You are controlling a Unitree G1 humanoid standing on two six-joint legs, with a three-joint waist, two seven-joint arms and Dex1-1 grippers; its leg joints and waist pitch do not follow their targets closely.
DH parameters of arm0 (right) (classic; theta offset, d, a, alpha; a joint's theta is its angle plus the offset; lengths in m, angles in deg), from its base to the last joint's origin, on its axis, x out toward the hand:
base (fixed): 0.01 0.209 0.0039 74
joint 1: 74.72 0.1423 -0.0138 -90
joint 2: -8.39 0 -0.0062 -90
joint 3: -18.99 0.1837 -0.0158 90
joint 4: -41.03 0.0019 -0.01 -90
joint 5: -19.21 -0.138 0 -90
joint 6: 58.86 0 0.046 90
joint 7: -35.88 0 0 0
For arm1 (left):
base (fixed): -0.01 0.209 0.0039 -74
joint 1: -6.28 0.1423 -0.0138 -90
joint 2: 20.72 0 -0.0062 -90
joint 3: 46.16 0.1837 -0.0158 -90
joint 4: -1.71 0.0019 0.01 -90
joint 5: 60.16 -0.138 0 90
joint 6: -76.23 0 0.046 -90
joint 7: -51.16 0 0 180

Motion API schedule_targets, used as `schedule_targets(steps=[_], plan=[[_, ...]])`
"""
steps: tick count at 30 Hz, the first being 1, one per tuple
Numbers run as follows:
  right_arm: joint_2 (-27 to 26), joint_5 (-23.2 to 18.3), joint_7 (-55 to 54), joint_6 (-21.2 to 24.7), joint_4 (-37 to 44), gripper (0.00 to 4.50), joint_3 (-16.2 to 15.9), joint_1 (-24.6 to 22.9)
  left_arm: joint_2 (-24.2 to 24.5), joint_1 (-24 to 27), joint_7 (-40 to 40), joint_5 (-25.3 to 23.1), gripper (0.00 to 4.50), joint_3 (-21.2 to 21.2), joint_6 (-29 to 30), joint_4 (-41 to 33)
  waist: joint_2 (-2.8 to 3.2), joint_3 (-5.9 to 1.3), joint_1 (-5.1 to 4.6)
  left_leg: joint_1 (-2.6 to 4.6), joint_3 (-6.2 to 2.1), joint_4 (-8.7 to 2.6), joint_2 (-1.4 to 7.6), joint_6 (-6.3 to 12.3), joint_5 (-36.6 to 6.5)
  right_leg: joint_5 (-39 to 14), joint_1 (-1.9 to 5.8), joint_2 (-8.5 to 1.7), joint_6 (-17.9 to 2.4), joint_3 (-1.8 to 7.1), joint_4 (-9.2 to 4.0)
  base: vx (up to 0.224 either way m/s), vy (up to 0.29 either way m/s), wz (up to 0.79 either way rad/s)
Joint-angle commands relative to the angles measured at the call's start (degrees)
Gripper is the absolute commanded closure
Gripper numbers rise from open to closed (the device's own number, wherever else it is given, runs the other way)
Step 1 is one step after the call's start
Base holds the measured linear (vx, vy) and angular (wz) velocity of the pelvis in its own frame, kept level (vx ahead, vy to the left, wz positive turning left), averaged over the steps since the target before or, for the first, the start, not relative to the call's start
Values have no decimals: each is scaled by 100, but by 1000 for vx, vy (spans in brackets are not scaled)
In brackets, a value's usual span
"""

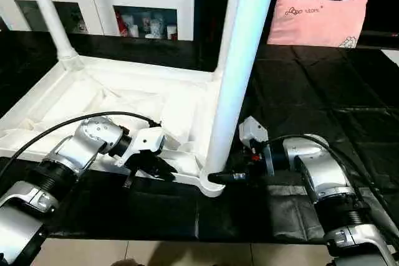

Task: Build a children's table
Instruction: Rotate leg to tighten

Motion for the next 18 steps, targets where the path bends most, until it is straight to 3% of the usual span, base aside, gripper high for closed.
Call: schedule_targets(steps=[1, 11, 18], plan=[[25, 0, 112, -96, -42, 92, -72, 111, -48, -57, 262, -25, 450, 194, -119, -101, -93, -401, -25, 4, 10, -338, 175, 529, -776, -1705, 343, -426, -927, 335, -397, 0, 0, 0], [-78, -19, 238, -184, -216, 182, -138, 182, 20, -31, 281, -40, 450, 164, -182, -38, -85, -403, -25, -4, 7, -334, 173, 526, -745, -1630, 343, -413, -945, 332, -381, 0, 0, 0], [-148, -145, 207, -97, -105, 234, -92, 43, -39, -90, 239, 0, 450, 107, -121, 84, -37, -395, -29, 11, 1, -336, 164, 444, -917, -1839, 340, -407, -901, 328, -414, 0, 0, 0]])
